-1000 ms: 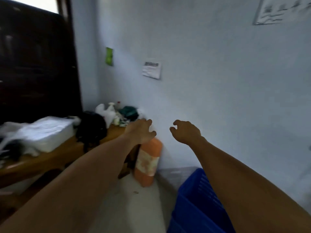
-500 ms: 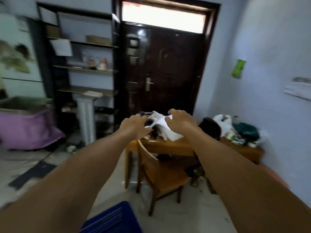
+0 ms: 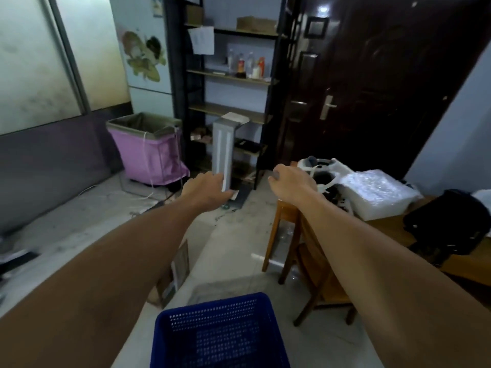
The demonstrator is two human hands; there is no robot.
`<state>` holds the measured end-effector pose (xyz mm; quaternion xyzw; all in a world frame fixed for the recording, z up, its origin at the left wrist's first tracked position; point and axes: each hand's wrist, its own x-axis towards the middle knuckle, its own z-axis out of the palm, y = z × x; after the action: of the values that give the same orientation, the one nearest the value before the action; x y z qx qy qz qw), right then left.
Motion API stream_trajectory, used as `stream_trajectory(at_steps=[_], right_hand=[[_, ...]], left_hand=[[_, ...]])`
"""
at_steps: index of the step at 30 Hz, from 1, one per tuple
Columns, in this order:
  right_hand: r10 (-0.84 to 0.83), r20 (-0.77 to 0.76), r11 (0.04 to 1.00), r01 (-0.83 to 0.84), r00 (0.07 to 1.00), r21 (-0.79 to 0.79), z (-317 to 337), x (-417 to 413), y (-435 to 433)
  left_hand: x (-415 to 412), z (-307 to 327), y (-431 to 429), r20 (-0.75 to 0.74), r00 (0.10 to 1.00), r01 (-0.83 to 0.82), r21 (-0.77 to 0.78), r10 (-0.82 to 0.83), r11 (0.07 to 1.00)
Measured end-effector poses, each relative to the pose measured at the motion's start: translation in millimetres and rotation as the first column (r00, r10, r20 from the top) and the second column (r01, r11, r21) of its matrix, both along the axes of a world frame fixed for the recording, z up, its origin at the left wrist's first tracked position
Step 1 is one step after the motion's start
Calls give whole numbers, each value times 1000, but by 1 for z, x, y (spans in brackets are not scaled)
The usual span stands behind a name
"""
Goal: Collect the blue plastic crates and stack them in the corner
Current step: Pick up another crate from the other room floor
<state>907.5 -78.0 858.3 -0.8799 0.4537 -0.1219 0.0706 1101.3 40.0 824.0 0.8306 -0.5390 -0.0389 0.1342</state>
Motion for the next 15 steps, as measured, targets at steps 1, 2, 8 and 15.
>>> stream_trajectory(at_steps=[1, 2, 8, 15], right_hand=[[18, -6, 1000, -18, 1000, 20, -11, 5, -9], [39, -19, 998, -38, 999, 43, -24, 10, -19], [103, -47, 980, -94, 994, 173, -113, 30, -71], [2, -153, 928, 56, 988, 368, -273, 46, -94]], left_hand=[[5, -10, -4, -17, 1000, -20, 2, 20, 1000], [11, -22, -8, -38, 998, -43, 10, 44, 999], [37, -100, -33, -116, 978, -161, 100, 172, 982], [70, -253, -24, -222, 925, -244, 275, 308, 930]])
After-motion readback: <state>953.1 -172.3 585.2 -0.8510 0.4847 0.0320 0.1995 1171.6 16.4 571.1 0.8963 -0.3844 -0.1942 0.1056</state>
